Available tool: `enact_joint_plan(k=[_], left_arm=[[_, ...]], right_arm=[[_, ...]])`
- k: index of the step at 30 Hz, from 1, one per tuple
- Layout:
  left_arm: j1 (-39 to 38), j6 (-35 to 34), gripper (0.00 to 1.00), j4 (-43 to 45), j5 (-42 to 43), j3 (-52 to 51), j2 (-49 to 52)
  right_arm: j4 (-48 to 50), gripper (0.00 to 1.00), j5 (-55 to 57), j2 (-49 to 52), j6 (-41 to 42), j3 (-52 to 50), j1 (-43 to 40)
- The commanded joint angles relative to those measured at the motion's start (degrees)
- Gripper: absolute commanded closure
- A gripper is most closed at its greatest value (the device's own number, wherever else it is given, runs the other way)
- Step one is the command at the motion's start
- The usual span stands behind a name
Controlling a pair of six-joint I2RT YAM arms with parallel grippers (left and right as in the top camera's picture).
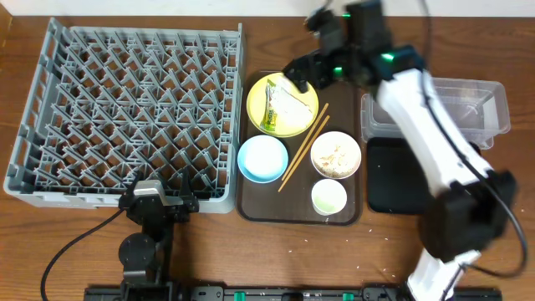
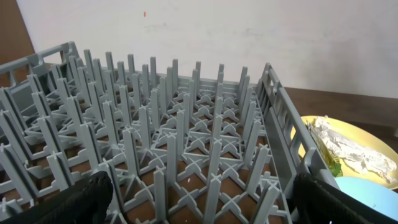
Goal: Sort waste into correct bins and load items into the dishwasher
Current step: 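Reach the right gripper to the yellow plate and grasp the wrapper and tissue, then carry the wrapper and tissue right and drop them into the clear bin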
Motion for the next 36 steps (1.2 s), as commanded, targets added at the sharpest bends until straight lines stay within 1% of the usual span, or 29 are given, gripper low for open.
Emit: enact_joint_plan(k=[1, 7, 8, 9, 10, 11, 12, 14, 18, 21, 22, 23, 24, 25, 26, 27, 28, 31, 33, 36], left_arm=[[0.1, 0.3, 0.06, -1.4, -0.5, -1.3, -0.3], [0.1, 0.3, 0.06, -1.4, -0.5, -1.3, -0.3], [0.1, 0.3, 0.06, -1.4, -0.5, -1.3, -0.3], [0.1, 0.3, 0.06, -1.4, -0.5, -1.3, -0.3], [0.1, 0.3, 0.06, -1.4, -0.5, -1.3, -0.3], [0.1, 0.3, 0.06, -1.4, -0.5, -1.3, -0.3], [0.1, 0.3, 0.06, -1.4, -0.5, -1.3, -0.3], [0.1, 0.3, 0.06, -1.4, -0.5, -1.3, -0.3], [0.1, 0.3, 0.06, -1.4, -0.5, -1.3, -0.3], [0.1, 0.3, 0.06, -1.4, -0.5, -1.3, -0.3], [0.1, 0.3, 0.06, -1.4, -0.5, -1.3, -0.3], [0.1, 0.3, 0.06, -1.4, -0.5, -1.3, -0.3], [0.1, 0.3, 0.06, -1.4, -0.5, -1.3, -0.3], [0.1, 0.3, 0.06, -1.4, -0.5, -1.3, -0.3], [0.1, 0.3, 0.06, -1.4, -0.5, -1.3, -0.3], [0.1, 0.3, 0.06, -1.4, -0.5, -1.3, -0.3], [0.1, 0.3, 0.06, -1.4, -0.5, -1.3, -0.3], [0.1, 0.3, 0.06, -1.4, -0.5, -1.3, -0.3], [0.1, 0.3, 0.06, -1.4, -0.5, -1.3, -0.3], [0.1, 0.3, 0.06, -1.4, -0.5, -1.3, -0.3]], right_arm=[[-7.5, 0.01, 6.3, 8.3, -2.3, 7.9, 2.7], [-1.5, 0.01, 5.4, 15.0, -2.2, 8.0, 4.5], [-0.7, 0.11, 5.5, 15.7, -2.2, 8.0, 4.6], [0.3, 0.28, 5.7, 16.5, -1.5, 8.0, 4.7], [1.4, 0.34, 7.0, 17.4, 1.6, 8.0, 4.8], [2.3, 0.31, 8.7, 18.4, 5.2, 8.0, 4.9], [3.1, 0.25, 10.3, 19.2, 8.2, 8.0, 5.1], [4.8, 0.18, 15.6, 22.6, 14.5, 8.0, 6.5], [5.6, 0.16, 16.8, 26.6, 19.4, 8.0, 8.6], [5.1, 0.16, 17.1, 28.1, 20.1, 8.0, 9.6], [4.9, 0.19, 17.2, 28.3, 20.1, 8.0, 9.7], [4.3, 0.27, 17.8, 28.3, 20.3, 8.0, 9.8], [3.4, 0.41, 19.5, 28.3, 21.5, 8.0, 9.9], [2.8, 0.59, 20.7, 28.3, 22.3, 8.0, 9.9], [2.1, 0.81, 21.8, 28.3, 23.0, 8.0, 9.9], [1.7, 0.94, 22.3, 28.3, 23.1, 8.0, 9.9], [1.5, 0.99, 22.4, 28.3, 23.1, 8.0, 9.9], [0.3, 0.99, 22.3, 26.1, 25.6, 8.6, 8.9], [-2.5, 0.99, 21.6, 22.0, 30.3, 9.2, 7.3], [-7.1, 0.99, 20.4, 11.7, 31.4, 9.2, 2.4]])
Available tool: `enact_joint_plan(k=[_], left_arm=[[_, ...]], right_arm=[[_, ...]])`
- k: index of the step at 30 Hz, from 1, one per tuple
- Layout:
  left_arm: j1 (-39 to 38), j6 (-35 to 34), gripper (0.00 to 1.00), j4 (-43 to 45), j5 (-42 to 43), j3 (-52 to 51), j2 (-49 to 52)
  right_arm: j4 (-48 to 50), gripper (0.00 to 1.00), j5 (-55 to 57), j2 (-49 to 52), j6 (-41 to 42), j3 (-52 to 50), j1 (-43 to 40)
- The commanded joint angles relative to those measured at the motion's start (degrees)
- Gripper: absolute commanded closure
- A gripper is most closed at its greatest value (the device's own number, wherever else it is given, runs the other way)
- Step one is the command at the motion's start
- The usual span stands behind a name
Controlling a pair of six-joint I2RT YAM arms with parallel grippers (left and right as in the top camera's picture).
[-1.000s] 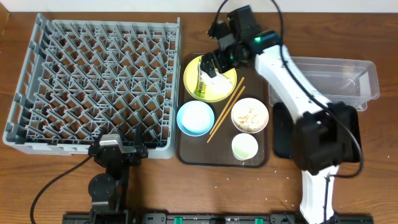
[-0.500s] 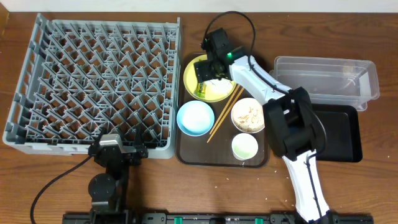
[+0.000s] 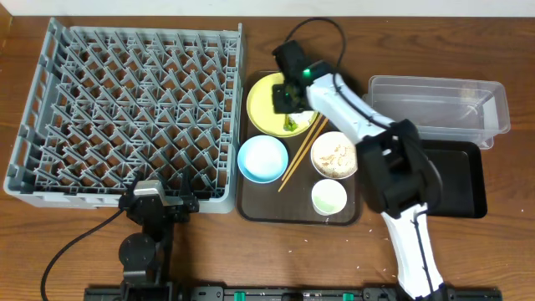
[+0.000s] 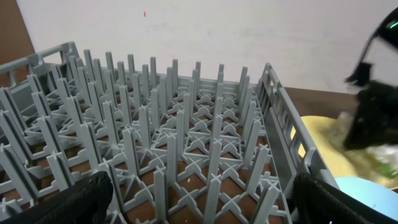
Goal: Sort waste into correct bins and load items into the dishwasher
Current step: 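Carry the wrapper and tissue right and drop them into the clear bin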
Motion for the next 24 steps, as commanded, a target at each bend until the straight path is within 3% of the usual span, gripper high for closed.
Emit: enact_joint_plan(k=[1, 5, 11, 21, 22, 24], left_arm=[[0.1, 0.3, 0.06, -1.4, -0.5, -1.3, -0.4], [0.1, 0.3, 0.06, -1.4, -0.5, -1.3, -0.4], [0.1, 0.3, 0.06, -1.4, -0.5, -1.3, -0.4], [0.1, 0.3, 0.06, -1.4, -0.5, -1.3, -0.4], [0.1, 0.3, 0.06, -1.4, -0.5, -1.3, -0.4], [0.1, 0.3, 0.06, -1.4, -0.5, -1.3, -0.4]], right_arm=[[-3.9, 0.99, 0.4, -15.3, 3.3, 0.8, -7.3], [-10.5, 0.98, 2.7, -23.1, 7.4, 0.8, -14.4], [-20.2, 0.98, 13.7, -24.1, 27.5, -1.9, -24.8], [-6.8, 0.97, 14.6, -24.0, 39.3, -19.1, -31.9], [-5.5, 0.84, 14.6, -24.0, 39.3, -20.2, -32.2], [-4.7, 0.39, 14.6, -24.0, 39.2, -20.4, -32.4]])
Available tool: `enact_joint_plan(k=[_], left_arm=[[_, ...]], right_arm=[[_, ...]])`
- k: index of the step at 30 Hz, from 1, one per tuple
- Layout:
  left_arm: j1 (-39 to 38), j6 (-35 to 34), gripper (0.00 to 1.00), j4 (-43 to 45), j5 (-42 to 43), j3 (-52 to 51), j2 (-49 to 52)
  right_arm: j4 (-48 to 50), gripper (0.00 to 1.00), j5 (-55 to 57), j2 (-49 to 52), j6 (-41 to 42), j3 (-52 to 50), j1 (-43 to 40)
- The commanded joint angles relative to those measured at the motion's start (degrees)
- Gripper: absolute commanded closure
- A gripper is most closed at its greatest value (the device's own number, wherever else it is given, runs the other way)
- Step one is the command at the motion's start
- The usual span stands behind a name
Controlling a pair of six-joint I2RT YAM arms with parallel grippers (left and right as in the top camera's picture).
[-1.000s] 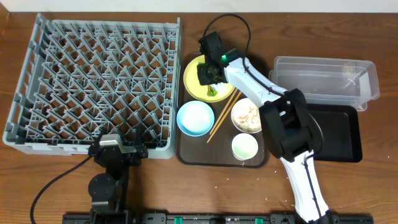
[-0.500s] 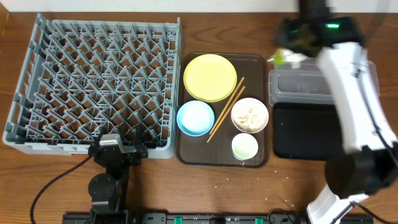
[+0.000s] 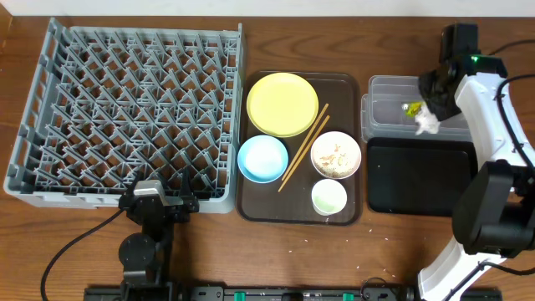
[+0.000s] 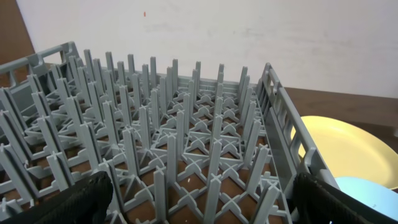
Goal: Sort waste into correct bins and load items into the dishwasher
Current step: 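Carry the wrapper and tissue right and drop them into the clear bin, then grasp the pink rice bowl with the right gripper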
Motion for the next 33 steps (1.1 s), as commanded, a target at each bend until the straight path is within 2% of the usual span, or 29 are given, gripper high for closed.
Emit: enact_joint_plan(k=[1, 2, 4, 8, 9, 13, 18, 20, 21, 23, 25, 26, 29, 33], left_arm=[[0.1, 0.3, 0.06, -1.4, -0.5, -1.3, -0.4], [0.1, 0.3, 0.06, -1.4, -0.5, -1.3, -0.4], [0.1, 0.3, 0.06, -1.4, -0.5, -1.3, -0.4], [0.1, 0.3, 0.06, -1.4, -0.5, -1.3, -0.4], [0.1, 0.3, 0.06, -1.4, -0.5, -1.3, -0.4], [0.1, 0.3, 0.06, -1.4, -0.5, -1.3, -0.4], [0.1, 0.3, 0.06, -1.4, -0.5, -1.3, -0.4], [0.1, 0.3, 0.06, -1.4, -0.5, -1.3, -0.4], [0.1, 0.3, 0.06, -1.4, -0.5, -1.3, -0.4], [0.1, 0.3, 0.06, -1.4, -0.5, -1.3, -0.4], [0.1, 0.3, 0.06, -1.4, -0.5, -1.3, -0.4], [0.1, 0.3, 0.06, -1.4, -0.5, -1.3, -0.4], [0.1, 0.3, 0.06, -1.4, -0.5, -1.3, -0.4], [0.1, 0.3, 0.06, -1.4, -0.5, -1.3, -0.4]], right_arm=[[1.0, 0.19, 1.5, -0.5, 1.4, -0.3, -0.5], [1.1, 0.1, 1.5, -0.6, 0.2, -0.2, -0.5], [1.2, 0.01, -0.7, -1.8, -8.1, 1.4, -0.5], [1.2, 0.01, -4.3, -6.0, -21.4, 4.0, -0.3], [1.1, 0.01, -8.0, -8.4, -27.2, 4.1, 0.0], [-1.7, 0.04, -21.8, -14.9, -40.2, 4.1, 4.0], [-8.4, 0.03, -22.7, -16.0, -50.4, 3.2, 18.0], [-8.1, 0.03, -17.7, -14.4, -51.9, 1.1, 24.5], [-7.6, 0.05, -12.2, -12.4, -51.9, -0.6, 28.8], [-6.7, 0.15, -8.9, -10.4, -51.9, -2.4, 31.9], [-6.1, 0.3, -6.4, -6.5, -54.2, -4.0, 35.2], [-6.1, 0.32, -6.4, -5.6, -54.9, -4.2, 35.6], [-6.6, 0.55, -6.3, -0.9, -56.8, -5.2, 37.5], [-7.9, 0.58, -7.6, 3.2, -56.8, -6.1, 37.8]])
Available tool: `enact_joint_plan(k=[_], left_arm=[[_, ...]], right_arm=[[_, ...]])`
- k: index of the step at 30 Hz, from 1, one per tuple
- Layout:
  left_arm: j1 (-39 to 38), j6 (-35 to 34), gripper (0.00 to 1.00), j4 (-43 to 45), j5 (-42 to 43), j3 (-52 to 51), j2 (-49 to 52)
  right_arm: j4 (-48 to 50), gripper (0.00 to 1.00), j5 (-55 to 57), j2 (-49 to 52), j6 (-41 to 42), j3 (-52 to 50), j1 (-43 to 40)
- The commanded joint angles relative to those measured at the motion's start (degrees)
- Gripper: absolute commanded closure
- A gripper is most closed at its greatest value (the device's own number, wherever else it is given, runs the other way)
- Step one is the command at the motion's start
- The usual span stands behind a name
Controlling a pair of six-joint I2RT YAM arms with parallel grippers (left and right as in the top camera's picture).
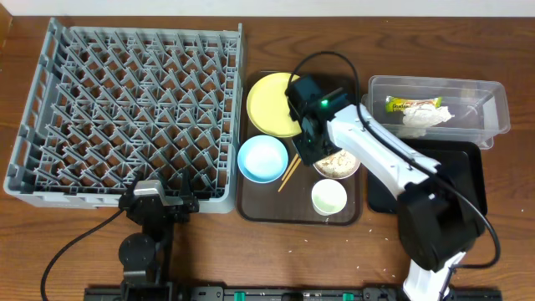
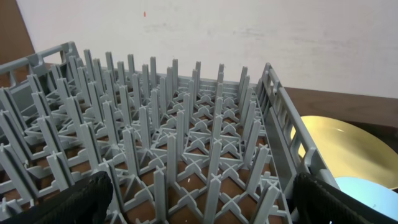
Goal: Sort waste into correct bins and load items into the dishwasher
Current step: 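Grasp the pink rice bowl with the right gripper, then tip the pink bowl over the black tray to empty the rice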
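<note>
On the brown tray (image 1: 249, 203) sit a bare yellow plate (image 1: 267, 104), a blue bowl (image 1: 262, 158), a white bowl of food scraps (image 1: 343, 164), a small green cup (image 1: 328, 197) and wooden chopsticks (image 1: 288, 176). My right gripper (image 1: 305, 144) is down over the chopsticks' middle; its jaws are hidden by the wrist. A green wrapper (image 1: 411, 104) and a crumpled tissue (image 1: 423, 119) lie in the clear bin (image 1: 468, 87). My left gripper (image 2: 199, 208) rests open at the near edge of the grey dish rack (image 1: 125, 109), nothing between its fingers. The plate (image 2: 348, 146) also shows in the left wrist view.
A black bin (image 1: 456, 180) lies right of the tray, below the clear bin. The dish rack (image 2: 174, 137) holds no dishes and fills the table's left half. My right arm stretches across the black bin toward the tray.
My right gripper was over the clear bin with the wrapper and tissue in it. Now that waste lies in the clear bin and the gripper is at the chopsticks on the tray.
The wrapper and tissue first lay on the yellow plate with my right gripper near them, then right on them. Later the plate was bare and the waste hung over the clear bin. Now it lies in that bin, and the gripper is back over the tray. The left arm stayed still.
</note>
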Motion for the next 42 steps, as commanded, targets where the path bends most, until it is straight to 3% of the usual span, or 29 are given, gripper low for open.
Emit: enact_joint_plan(k=[1, 9, 10, 12, 15, 22, 30, 36, 42], left_arm=[[0.1, 0.3, 0.06, -1.4, -0.5, -1.3, -0.4], [0.1, 0.3, 0.06, -1.4, -0.5, -1.3, -0.4], [0.1, 0.3, 0.06, -1.4, -0.5, -1.3, -0.4], [0.1, 0.3, 0.06, -1.4, -0.5, -1.3, -0.4], [0.1, 0.3, 0.06, -1.4, -0.5, -1.3, -0.4], [0.1, 0.3, 0.06, -1.4, -0.5, -1.3, -0.4], [0.1, 0.3, 0.06, -1.4, -0.5, -1.3, -0.4], [0.1, 0.3, 0.06, -1.4, -0.5, -1.3, -0.4], [0.1, 0.3, 0.06, -1.4, -0.5, -1.3, -0.4]], right_arm=[[-0.8, 0.58, 0.2, 1.9, -1.3, -0.2, 0.4], [1.0, 0.6, -1.3, 2.3, -0.7, -3.4, 2.0], [1.9, 0.65, -0.6, 2.3, 0.3, -4.3, 2.1], [2.0, 0.87, -0.2, 2.3, 1.4, -4.6, 1.9], [2.4, 0.99, -0.1, 2.3, 1.3, -4.6, 2.0], [-0.5, 0.99, 0.0, 1.5, 1.3, -1.3, 1.9], [-7.0, 0.99, -1.1, -10.7, 1.0, 6.4, -1.5], [-12.1, 0.99, -13.4, -23.8, -4.4, 5.8, -12.4], [-12.2, 0.99, -25.1, -34.7, -12.0, -4.4, -29.2]])
